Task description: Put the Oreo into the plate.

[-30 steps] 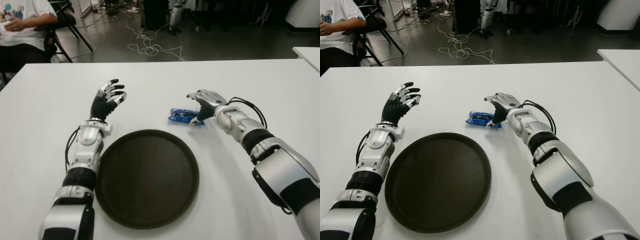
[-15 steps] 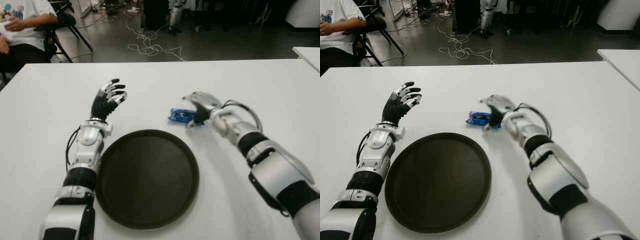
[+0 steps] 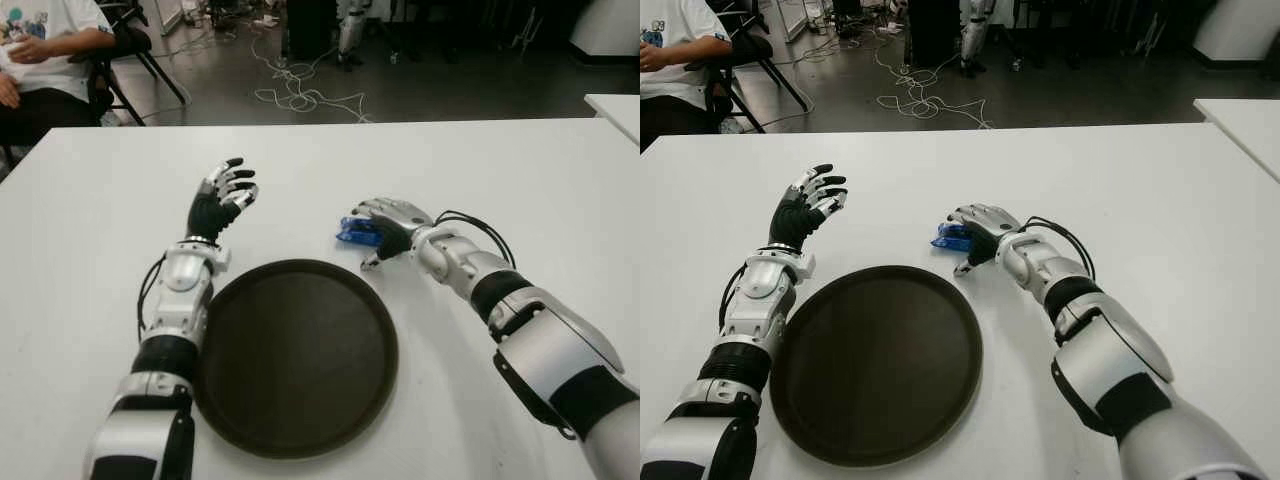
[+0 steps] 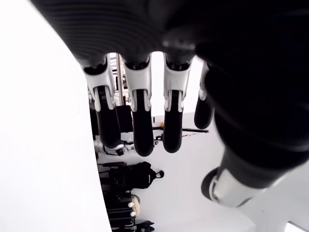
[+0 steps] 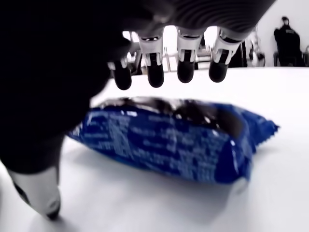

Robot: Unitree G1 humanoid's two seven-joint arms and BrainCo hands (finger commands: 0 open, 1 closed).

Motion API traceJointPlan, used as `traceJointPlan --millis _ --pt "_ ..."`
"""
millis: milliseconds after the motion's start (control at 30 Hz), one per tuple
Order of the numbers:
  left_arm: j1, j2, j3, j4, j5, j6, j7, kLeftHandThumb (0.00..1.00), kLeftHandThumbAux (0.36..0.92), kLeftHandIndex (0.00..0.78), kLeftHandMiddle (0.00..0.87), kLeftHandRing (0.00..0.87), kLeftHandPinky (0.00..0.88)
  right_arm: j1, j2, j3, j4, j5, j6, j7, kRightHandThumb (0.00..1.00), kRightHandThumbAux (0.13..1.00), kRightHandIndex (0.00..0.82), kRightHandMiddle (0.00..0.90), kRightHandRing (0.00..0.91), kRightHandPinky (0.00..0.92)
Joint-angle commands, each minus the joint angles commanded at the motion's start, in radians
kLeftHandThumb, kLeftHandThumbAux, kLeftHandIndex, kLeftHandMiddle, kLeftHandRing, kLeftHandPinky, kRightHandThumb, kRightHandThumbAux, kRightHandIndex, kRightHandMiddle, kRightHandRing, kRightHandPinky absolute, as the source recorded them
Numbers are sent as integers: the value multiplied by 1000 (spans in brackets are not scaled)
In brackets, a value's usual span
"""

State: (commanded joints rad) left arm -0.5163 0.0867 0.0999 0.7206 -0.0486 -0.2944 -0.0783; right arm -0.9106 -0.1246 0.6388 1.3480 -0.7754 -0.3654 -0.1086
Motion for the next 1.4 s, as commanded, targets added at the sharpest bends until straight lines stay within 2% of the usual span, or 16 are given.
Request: traceJointPlan --millis 267,533,1000,1333,1400 --pt "0 -3 1 -1 -1 -2 3 255 744 204 292 278 283 -1 -5 2 -5 -4 -4 -9 0 690 23 47 59 63" --pt "5 -4 -2 -13 2 7 5 239 744 198 281 269 276 -3 -11 11 -8 -11 -6 -29 0 654 48 72 89 85" --pt "10 -2 -2 -23 -1 11 -4 221 735 199 287 275 289 -1 -16 23 -8 -10 -19 -66 0 691 94 114 135 125" --pt "18 5 -5 -40 4 17 -6 242 742 207 292 276 294 -4 -17 26 -10 -11 -17 -90 0 734 163 176 174 137" --pt "19 5 -5 -42 3 14 -7 240 739 207 291 277 292 -3 -18 30 -13 -17 -5 -124 0 745 190 196 192 162"
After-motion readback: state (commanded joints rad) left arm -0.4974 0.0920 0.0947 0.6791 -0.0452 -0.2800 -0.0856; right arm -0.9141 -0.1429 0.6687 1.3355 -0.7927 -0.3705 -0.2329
